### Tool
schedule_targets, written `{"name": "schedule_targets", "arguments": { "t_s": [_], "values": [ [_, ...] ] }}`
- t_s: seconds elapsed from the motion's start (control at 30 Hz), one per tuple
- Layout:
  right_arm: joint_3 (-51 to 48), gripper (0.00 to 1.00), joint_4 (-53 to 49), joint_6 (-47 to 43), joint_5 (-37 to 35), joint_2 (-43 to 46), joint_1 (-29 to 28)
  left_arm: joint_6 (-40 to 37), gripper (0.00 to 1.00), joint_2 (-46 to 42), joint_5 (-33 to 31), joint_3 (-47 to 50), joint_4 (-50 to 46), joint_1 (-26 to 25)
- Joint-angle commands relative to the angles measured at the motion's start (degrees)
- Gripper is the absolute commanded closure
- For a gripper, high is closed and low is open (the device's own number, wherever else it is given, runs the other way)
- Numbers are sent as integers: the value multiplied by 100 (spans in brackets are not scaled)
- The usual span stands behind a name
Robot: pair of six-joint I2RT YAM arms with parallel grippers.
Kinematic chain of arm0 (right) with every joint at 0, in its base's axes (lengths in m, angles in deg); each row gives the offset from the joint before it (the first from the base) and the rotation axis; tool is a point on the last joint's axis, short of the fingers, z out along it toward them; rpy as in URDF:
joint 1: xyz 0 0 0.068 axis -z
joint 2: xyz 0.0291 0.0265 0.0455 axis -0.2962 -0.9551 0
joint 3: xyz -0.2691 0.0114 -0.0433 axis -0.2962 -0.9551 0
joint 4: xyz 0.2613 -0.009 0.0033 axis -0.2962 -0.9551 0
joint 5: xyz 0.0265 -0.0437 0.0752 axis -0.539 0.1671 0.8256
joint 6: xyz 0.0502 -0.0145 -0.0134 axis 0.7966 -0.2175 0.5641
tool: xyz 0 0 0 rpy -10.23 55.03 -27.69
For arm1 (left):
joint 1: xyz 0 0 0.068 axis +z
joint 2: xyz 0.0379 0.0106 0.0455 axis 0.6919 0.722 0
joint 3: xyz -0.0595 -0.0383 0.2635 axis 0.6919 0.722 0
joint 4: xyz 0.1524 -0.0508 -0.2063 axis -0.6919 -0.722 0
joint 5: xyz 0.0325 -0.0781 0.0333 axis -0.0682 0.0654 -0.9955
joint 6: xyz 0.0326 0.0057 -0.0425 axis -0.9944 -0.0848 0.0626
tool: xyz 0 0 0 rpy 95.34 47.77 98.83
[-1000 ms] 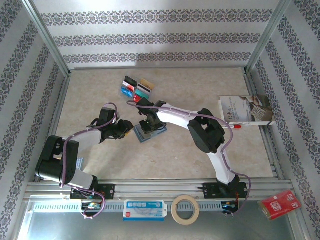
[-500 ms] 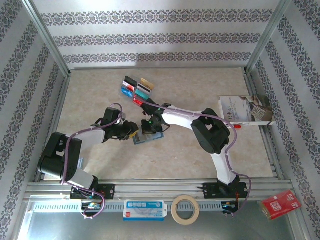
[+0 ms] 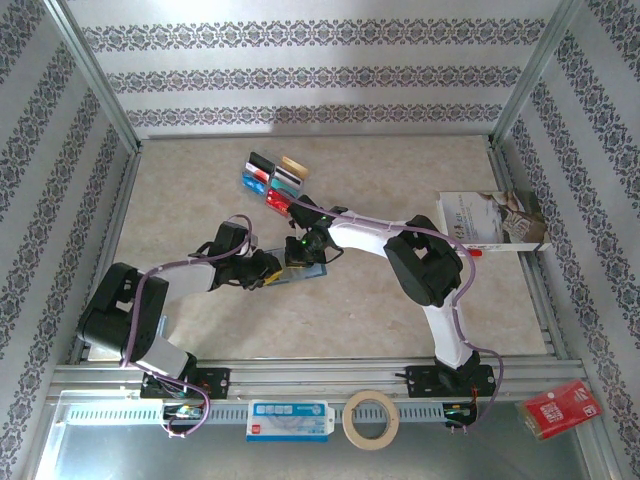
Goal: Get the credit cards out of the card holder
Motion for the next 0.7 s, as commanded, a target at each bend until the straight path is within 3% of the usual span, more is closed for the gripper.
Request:
{"name": "schedule_targets", "arguments": {
  "t_s": [0.0,0.37,0.67],
  "values": [
    [-75,87,24,73,103,172,29,82,77,129,66,-61,173,-99],
    [-155,88,58,36,52,216,41,-456,77,-193,-631,-260,-810,-95],
    [-189,88,106,27,84,231,53,-394,77,63,-198,-300,-313,-99]
  ]
}}
